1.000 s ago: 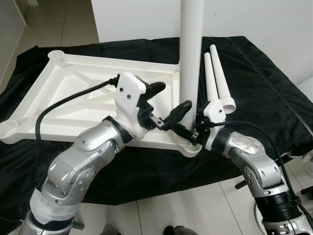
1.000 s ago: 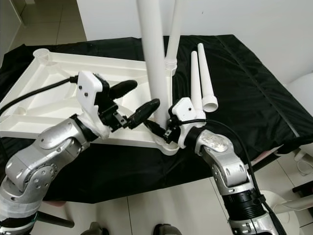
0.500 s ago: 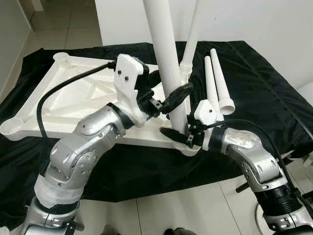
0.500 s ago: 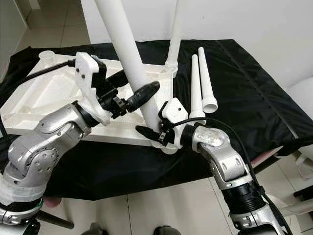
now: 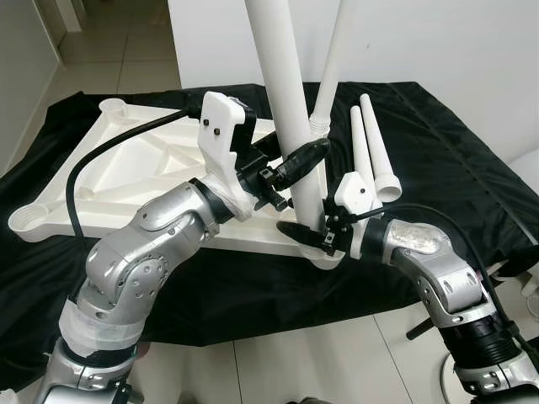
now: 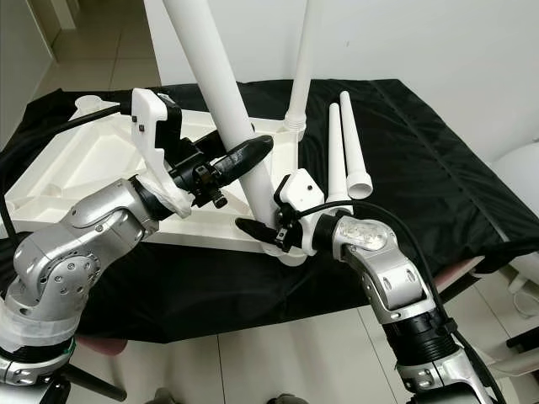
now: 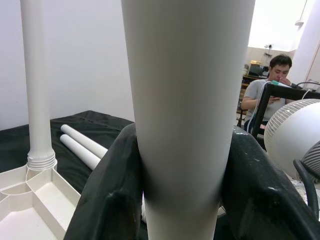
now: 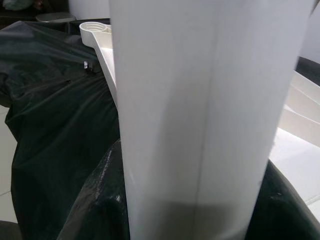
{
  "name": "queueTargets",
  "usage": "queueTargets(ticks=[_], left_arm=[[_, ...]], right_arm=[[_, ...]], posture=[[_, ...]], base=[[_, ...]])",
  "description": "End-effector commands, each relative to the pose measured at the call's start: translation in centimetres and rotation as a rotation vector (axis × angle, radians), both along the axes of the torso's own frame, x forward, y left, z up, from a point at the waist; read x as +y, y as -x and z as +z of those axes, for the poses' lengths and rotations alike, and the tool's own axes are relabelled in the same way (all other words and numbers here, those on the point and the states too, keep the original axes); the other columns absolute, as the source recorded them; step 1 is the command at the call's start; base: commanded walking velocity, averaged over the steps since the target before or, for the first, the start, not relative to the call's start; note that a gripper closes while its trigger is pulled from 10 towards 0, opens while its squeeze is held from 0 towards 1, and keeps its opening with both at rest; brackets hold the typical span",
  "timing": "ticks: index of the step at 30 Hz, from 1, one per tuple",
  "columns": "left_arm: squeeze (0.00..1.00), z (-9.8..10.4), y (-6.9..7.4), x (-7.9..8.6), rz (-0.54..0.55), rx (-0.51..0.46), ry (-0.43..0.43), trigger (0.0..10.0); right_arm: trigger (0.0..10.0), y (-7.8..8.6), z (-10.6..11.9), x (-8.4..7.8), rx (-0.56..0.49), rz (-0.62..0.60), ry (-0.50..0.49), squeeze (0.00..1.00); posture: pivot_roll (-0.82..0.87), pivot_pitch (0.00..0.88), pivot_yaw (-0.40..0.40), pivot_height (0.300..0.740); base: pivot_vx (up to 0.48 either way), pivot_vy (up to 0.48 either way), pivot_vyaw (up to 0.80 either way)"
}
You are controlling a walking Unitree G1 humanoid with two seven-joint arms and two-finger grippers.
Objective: Building children table
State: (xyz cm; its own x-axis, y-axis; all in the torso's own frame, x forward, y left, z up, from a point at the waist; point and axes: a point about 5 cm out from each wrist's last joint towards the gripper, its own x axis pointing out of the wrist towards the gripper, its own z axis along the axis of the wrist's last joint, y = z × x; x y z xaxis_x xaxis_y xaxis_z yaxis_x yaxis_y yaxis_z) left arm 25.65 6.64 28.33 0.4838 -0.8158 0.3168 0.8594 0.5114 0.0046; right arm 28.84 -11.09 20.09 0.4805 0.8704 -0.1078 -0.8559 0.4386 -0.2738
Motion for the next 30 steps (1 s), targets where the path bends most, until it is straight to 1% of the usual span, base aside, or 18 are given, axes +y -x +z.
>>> queueTargets(ticks=[1,2,3,5,6,8,9,10,11,13,16,18,19,21,24,25,28,30], left_arm=[[0.0,0.8,0.5,-0.1,-0.092,-0.062,-0.014,0.0],[0.0,1.0,0.2,-0.1,-0.061,-0.047,-0.004,10.0],[0.0,1.1,-0.1,-0.2,-0.033,-0.025,-0.001,10.0],[0.0,1.1,-0.1,-0.2,-0.033,-0.025,-0.001,10.0],[0.0,1.2,-0.5,-0.2,-0.002,-0.001,-0.005,10.0],[0.0,1.2,-0.7,-0.2,0.018,0.015,-0.01,10.0],[0.0,1.5,-0.9,-0.1,0.033,0.007,-0.015,10.0],[0.0,1.5,-0.9,-0.1,0.033,0.007,-0.015,10.0],[0.0,1.8,-1.2,0.1,0.048,0.002,-0.025,10.0],[0.0,2.2,-1.9,0.5,0.088,0.0,-0.033,10.0],[0.0,2.3,-2.2,0.6,0.112,-0.005,-0.049,10.0],[0.0,2.3,-3.0,0.6,0.192,0.003,-0.086,10.0],[0.0,2.4,-3.2,0.6,0.214,0.004,-0.096,10.0],[0.0,2.4,-3.3,0.5,0.222,0.016,-0.093,10.0],[0.0,2.7,-3.5,0.1,0.256,0.027,-0.089,10.0],[0.0,2.7,-3.5,0.1,0.256,0.027,-0.089,10.0],[0.0,3.0,-4.1,-0.3,0.321,0.045,-0.069,10.0],[0.0,3.1,-4.2,-0.3,0.331,0.053,-0.062,10.0]], right_arm=[[10.0,-0.2,0.1,-0.3,0.02,-0.013,-0.007,0.0],[10.0,-0.4,0.2,-0.2,0.017,-0.029,-0.027,1.0],[10.0,-0.6,0.3,-0.2,0.019,-0.038,-0.048,1.0],[10.0,-0.6,0.3,-0.2,0.019,-0.038,-0.048,1.0],[10.0,-0.6,0.5,-0.1,0.013,-0.045,-0.064,1.0],[10.0,-0.7,0.5,0.0,0.009,-0.048,-0.072,1.0],[10.0,-0.9,0.8,0.2,-0.011,-0.074,-0.087,1.0],[10.0,-0.9,0.8,0.2,-0.011,-0.074,-0.087,1.0],[10.0,-1.2,1.3,0.6,-0.036,-0.103,-0.112,0.0],[10.0,-1.8,2.0,1.0,-0.07,-0.155,-0.155,0.0],[10.0,-2.0,2.2,1.2,-0.079,-0.174,-0.17,0.0],[10.0,-2.4,2.8,1.6,-0.114,-0.233,-0.206,0.0],[10.0,-2.6,2.9,1.7,-0.121,-0.249,-0.216,0.0],[10.0,-2.7,2.9,1.8,-0.124,-0.266,-0.223,0.0],[10.0,-3.1,2.7,2.2,-0.145,-0.328,-0.228,0.0],[10.0,-3.1,2.7,2.2,-0.145,-0.328,-0.228,0.0],[10.0,-3.9,2.3,3.0,-0.183,-0.432,-0.215,0.0],[10.0,-4.0,2.2,3.2,-0.186,-0.453,-0.212,0.0]], posture=[[-0.01,0.0,-0.024,0.74],[0.0,0.0,-0.025,0.74],[0.0,0.0,-0.025,0.74],[0.0,0.0,-0.025,0.74],[0.0,0.0,-0.027,0.74],[0.0,0.0,-0.027,0.74],[0.0,0.0,-0.03,0.74],[0.0,0.0,-0.03,0.74],[0.0,0.0,-0.03,0.74],[0.01,0.0,-0.031,0.74],[0.01,0.0,-0.031,0.74],[0.0,0.0,-0.03,0.74],[0.0,0.0,-0.03,0.74],[0.0,0.0,-0.031,0.74],[0.01,0.0,-0.033,0.74],[0.01,0.0,-0.033,0.74],[0.01,0.0,-0.036,0.74],[0.01,0.0,-0.036,0.74]], base=[[0.0,0.0,0.0],[0.0,0.0,0.0],[0.0,0.0,0.0],[0.0,0.0,0.0],[0.0,0.0,0.0],[0.0,0.0,0.0],[0.0,0.0,0.0],[0.0,0.0,0.0],[0.0,0.0,0.0],[0.0,0.0,0.0],[0.0,0.0,0.0],[0.0,0.0,0.0],[0.0,0.0,0.0],[0.0,0.0,0.0],[0.0,0.0,0.0],[0.0,0.0,0.0],[0.0,0.0,0.0],[0.0,0.0,0.0]])
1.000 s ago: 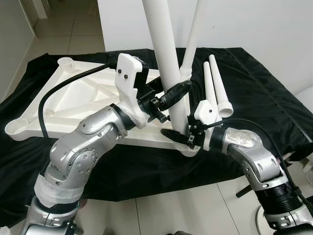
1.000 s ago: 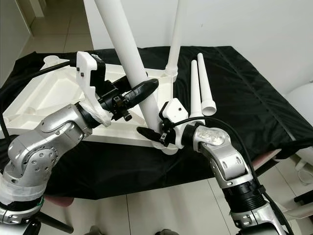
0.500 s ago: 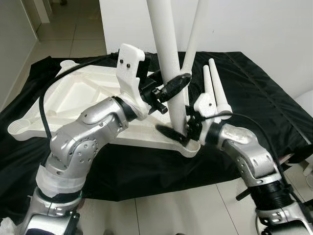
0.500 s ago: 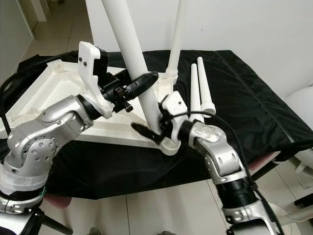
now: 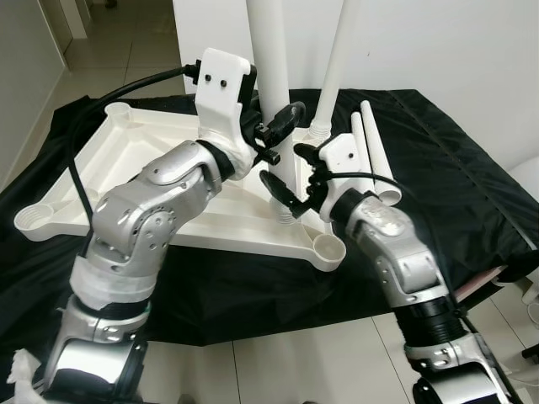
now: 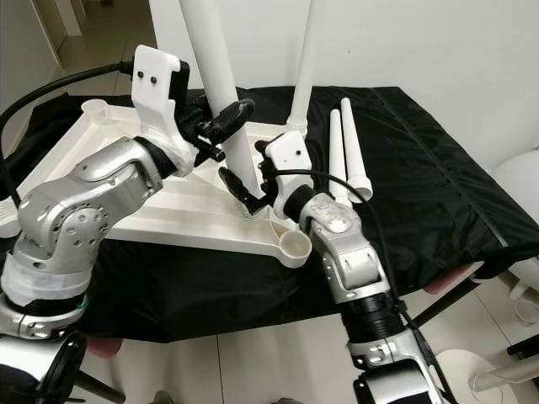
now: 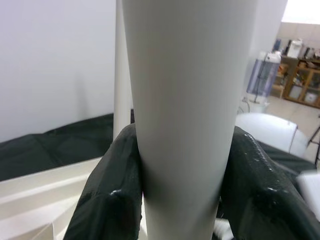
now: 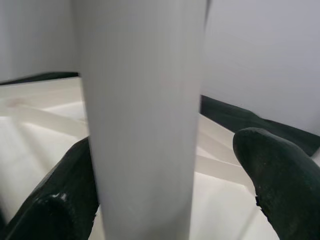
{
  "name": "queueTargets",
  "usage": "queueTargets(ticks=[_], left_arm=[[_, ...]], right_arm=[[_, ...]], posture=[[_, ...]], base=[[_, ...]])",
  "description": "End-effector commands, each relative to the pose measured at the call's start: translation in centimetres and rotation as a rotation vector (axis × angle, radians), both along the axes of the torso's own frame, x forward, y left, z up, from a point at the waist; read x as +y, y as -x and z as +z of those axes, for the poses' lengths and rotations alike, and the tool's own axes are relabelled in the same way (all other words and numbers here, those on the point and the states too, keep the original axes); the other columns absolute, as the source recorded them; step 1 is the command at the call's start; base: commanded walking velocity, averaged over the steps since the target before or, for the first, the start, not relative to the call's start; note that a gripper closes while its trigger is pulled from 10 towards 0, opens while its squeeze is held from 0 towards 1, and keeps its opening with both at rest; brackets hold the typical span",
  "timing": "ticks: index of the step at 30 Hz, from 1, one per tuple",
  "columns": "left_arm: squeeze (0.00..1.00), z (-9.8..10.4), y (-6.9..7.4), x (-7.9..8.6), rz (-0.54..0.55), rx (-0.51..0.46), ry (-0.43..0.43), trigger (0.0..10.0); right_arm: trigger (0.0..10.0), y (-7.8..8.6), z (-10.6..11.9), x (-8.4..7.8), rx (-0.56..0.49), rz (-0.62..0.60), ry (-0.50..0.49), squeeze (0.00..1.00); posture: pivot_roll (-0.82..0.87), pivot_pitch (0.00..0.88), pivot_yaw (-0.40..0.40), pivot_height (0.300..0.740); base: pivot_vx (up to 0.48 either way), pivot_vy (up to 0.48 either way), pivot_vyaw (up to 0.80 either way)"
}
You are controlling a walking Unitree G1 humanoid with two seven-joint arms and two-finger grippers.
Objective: Building children table
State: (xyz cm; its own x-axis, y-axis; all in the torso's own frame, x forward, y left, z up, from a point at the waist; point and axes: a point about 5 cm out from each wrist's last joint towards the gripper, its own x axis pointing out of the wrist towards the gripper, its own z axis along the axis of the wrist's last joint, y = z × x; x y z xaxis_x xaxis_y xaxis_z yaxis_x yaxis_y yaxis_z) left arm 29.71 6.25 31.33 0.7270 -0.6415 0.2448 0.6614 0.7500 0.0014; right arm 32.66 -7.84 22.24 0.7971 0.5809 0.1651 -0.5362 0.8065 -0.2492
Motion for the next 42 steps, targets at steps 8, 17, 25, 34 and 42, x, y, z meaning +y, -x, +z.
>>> queueTargets(ticks=[8,17,25,34,42], left_arm=[[0.0,0.8,-0.8,-0.1,0.089,0.036,0.042,10.0],[0.0,2.2,-0.8,-1.2,0.128,0.009,0.066,10.0],[0.0,2.4,-0.7,-1.5,0.131,0.013,0.069,10.0],[0.0,2.7,-0.8,-1.7,0.129,0.025,0.091,10.0],[0.0,2.9,-0.9,-1.6,0.132,0.028,0.105,10.0]], right_arm=[[10.0,-1.0,-0.6,1.0,0.009,-0.103,-0.032,0.0],[10.0,-2.6,0.2,2.5,-0.02,-0.264,-0.088,0.0],[10.0,-2.9,0.6,3.3,-0.023,-0.281,-0.109,0.0],[0.0,-3.0,0.6,3.5,-0.037,-0.283,-0.1,0.0],[0.0,-3.1,0.2,3.5,-0.007,-0.291,-0.124,0.0]], posture=[[0.03,0.0,-0.047,0.74],[0.04,0.0,-0.056,0.74],[0.05,0.005,-0.062,0.74],[0.04,0.024,-0.061,0.74],[0.04,0.029,-0.063,0.74]], base=[[0.0,0.0,0.0],[0.0,0.0,0.0],[0.0,0.0,0.0],[0.0,0.0,0.0],[0.0,0.0,0.0]])
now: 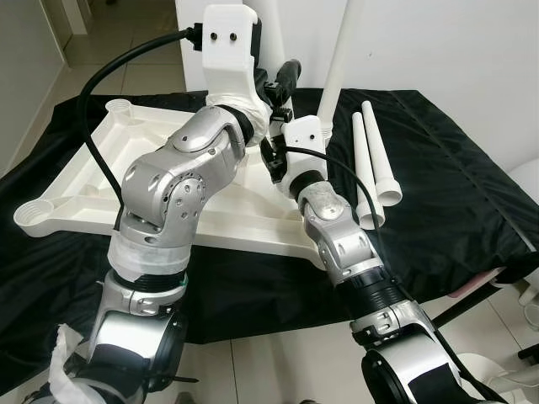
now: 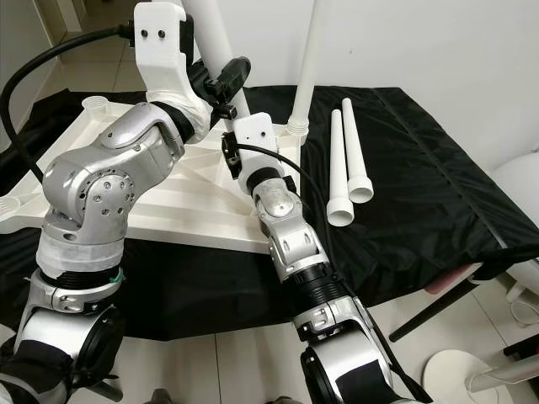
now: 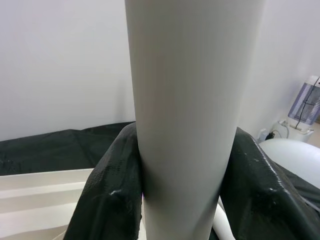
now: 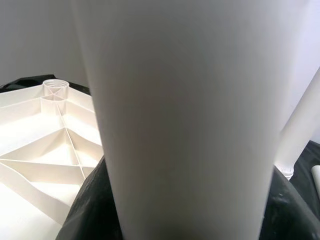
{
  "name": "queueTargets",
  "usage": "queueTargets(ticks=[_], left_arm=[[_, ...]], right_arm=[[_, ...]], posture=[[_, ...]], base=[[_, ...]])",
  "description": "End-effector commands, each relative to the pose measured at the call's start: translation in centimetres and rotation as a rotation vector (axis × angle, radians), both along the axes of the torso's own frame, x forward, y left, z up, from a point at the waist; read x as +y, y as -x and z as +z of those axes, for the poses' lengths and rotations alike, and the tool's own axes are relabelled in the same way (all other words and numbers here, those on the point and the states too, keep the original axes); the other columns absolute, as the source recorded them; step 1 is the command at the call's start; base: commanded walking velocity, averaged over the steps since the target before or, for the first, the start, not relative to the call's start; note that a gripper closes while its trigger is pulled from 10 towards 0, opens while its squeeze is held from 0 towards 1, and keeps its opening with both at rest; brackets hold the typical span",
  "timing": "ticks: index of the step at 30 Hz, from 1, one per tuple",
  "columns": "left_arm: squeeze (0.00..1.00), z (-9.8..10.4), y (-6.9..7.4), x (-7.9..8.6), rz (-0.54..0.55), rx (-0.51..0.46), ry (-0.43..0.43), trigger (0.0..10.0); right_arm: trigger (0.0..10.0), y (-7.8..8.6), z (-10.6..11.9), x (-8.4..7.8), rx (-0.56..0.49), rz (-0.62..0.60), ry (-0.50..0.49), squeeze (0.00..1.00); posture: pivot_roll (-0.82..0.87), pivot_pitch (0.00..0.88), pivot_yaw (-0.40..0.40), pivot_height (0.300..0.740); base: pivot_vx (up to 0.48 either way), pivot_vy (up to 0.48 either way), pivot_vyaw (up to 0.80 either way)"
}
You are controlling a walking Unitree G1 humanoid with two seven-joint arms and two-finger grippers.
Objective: Building children table
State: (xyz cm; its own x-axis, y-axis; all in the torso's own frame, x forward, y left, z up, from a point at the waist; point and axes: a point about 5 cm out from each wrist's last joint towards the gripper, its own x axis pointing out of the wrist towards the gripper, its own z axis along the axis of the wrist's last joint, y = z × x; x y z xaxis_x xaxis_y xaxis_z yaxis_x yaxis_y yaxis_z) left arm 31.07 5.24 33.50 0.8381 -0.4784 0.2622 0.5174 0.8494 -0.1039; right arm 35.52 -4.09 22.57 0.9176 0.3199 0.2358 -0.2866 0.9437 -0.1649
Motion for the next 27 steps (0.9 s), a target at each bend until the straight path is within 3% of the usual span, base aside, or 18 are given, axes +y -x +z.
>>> queueTargets(ticks=[1,5,6,9,10,18,19,20,27], left_arm=[[0.0,0.7,0.4,-0.6,-0.043,-0.023,0.007,10.0],[0.0,0.8,0.4,-0.6,-0.039,-0.022,0.005,10.0],[0.0,0.8,0.4,-0.6,-0.036,-0.025,0.002,10.0],[0.0,1.0,0.4,-0.6,-0.03,-0.046,-0.015,10.0],[1.0,0.9,0.5,-0.8,-0.073,-0.028,0.035,10.0],[1.0,1.1,0.9,-1.0,-0.095,-0.078,0.008,10.0],[0.38,1.1,1.0,-1.0,-0.092,-0.085,0.006,10.0],[0.0,1.2,1.2,-1.1,-0.102,-0.104,0.003,10.0],[0.0,1.1,2.1,-1.3,-0.145,-0.144,0.037,10.0]], right_arm=[[0.0,-0.3,-0.1,-0.3,0.02,-0.014,-0.022,0.0],[0.0,-0.3,-0.2,-0.3,0.025,-0.015,-0.024,0.0],[10.0,-0.4,-0.2,-0.3,0.033,-0.02,-0.03,0.0],[10.0,-0.5,-0.3,-0.3,0.044,-0.026,-0.04,0.0],[10.0,-0.5,-0.3,-0.4,0.05,-0.028,-0.055,0.0],[10.0,-0.6,-0.1,-0.6,0.061,-0.036,-0.088,0.0],[10.0,-0.6,-0.1,-0.7,0.061,-0.037,-0.09,0.0],[10.0,-0.7,-0.1,-0.8,0.065,-0.042,-0.096,0.0],[10.0,-0.8,-0.3,-1.5,0.077,-0.067,-0.121,0.0]], posture=[[0.04,0.031,-0.063,0.74],[0.04,0.04,-0.06,0.74],[0.04,0.046,-0.061,0.74],[0.04,0.052,-0.058,0.74],[0.04,0.057,-0.053,0.74],[0.03,0.063,-0.048,0.74],[0.03,0.063,-0.048,0.74],[0.03,0.065,-0.047,0.74],[0.03,0.076,-0.045,0.74]], base=[[0.0,0.0,0.0],[0.0,0.0,0.0],[0.0,0.0,0.0],[0.0,0.0,0.0],[0.0,0.0,0.0],[0.0,0.0,0.0],[0.0,0.0,0.0],[0.0,0.0,0.0],[0.0,0.0,0.0]])
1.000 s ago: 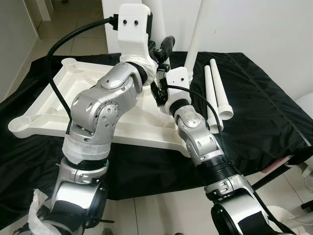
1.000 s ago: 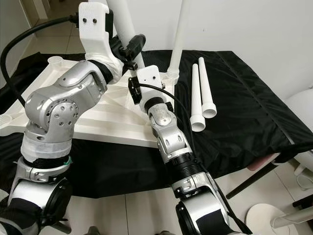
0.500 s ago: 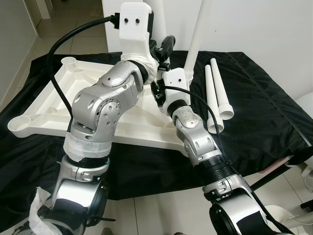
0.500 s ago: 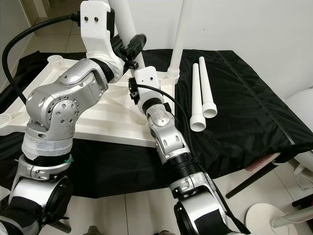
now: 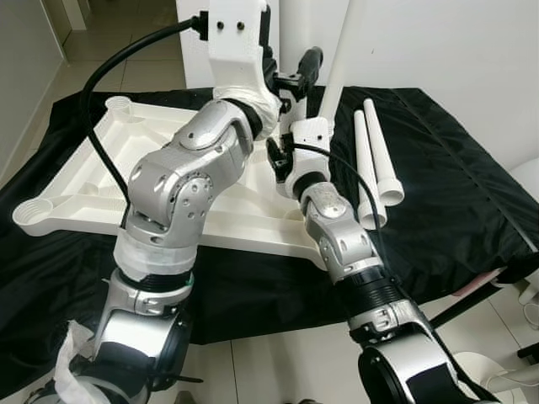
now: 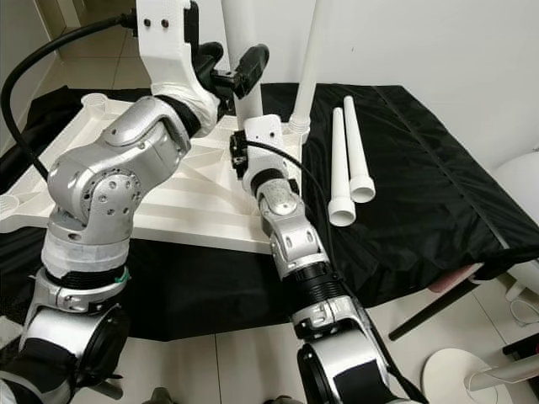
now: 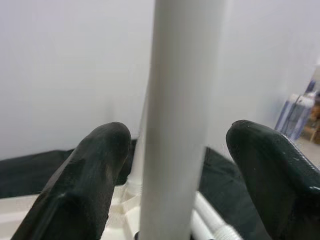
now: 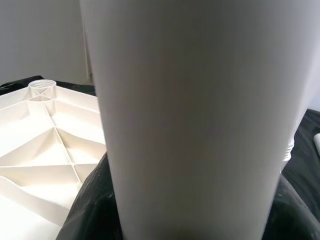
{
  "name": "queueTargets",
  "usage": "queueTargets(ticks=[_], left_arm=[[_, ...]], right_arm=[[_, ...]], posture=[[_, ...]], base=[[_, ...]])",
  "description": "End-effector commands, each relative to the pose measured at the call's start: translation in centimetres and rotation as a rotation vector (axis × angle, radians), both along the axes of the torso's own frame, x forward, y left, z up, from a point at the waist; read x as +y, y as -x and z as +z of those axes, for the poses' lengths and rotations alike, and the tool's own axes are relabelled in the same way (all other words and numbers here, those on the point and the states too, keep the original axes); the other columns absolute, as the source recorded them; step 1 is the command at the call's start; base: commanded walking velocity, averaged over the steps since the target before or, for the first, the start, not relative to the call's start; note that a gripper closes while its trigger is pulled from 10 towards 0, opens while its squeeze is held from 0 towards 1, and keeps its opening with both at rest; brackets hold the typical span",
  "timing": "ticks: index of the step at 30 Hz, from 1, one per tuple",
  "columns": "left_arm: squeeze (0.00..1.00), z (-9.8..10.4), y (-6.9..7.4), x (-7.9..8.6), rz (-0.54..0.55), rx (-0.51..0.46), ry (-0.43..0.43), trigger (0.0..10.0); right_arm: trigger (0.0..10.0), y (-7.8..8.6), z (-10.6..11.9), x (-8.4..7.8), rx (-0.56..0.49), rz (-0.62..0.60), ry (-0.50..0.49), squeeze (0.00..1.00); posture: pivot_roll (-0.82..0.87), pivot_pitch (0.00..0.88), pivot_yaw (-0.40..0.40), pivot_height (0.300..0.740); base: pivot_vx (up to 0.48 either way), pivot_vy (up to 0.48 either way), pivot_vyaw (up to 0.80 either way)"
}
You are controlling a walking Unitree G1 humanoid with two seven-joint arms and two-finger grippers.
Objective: Building children table
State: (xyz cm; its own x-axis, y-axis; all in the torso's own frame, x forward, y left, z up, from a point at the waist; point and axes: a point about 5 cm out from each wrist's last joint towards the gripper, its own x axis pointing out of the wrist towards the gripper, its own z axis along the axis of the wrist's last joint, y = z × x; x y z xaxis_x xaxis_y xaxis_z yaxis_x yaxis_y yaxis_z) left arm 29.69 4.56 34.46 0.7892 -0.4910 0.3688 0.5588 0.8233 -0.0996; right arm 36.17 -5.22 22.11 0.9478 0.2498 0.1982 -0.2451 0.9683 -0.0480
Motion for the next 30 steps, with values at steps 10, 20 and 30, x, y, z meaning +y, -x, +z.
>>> queueTargets(ticks=[10,20,30], left_arm=[[0.0,-1.8,1.2,0.9,-0.055,-0.024,-0.057,10.0],[0.0,-5.2,1.5,2.0,0.027,-0.015,-0.147,10.0],[0.0,-9.1,2.5,2.6,0.029,0.026,-0.272,10.0]], right_arm=[[10.0,-0.3,-0.1,-2.3,0.02,-0.062,-0.041,0.0],[10.0,0.6,-0.9,-4.4,0.028,-0.082,-0.06,0.0],[10.0,2.3,-1.9,-5.8,-0.004,-0.076,-0.034,0.0]], posture=[[0.04,0.095,-0.041,0.74],[0.03,0.114,-0.036,0.74],[0.03,0.123,-0.036,0.74]], base=[[0.0,0.0,0.0],[0.0,0.0,0.0],[0.0,0.0,0.0]])
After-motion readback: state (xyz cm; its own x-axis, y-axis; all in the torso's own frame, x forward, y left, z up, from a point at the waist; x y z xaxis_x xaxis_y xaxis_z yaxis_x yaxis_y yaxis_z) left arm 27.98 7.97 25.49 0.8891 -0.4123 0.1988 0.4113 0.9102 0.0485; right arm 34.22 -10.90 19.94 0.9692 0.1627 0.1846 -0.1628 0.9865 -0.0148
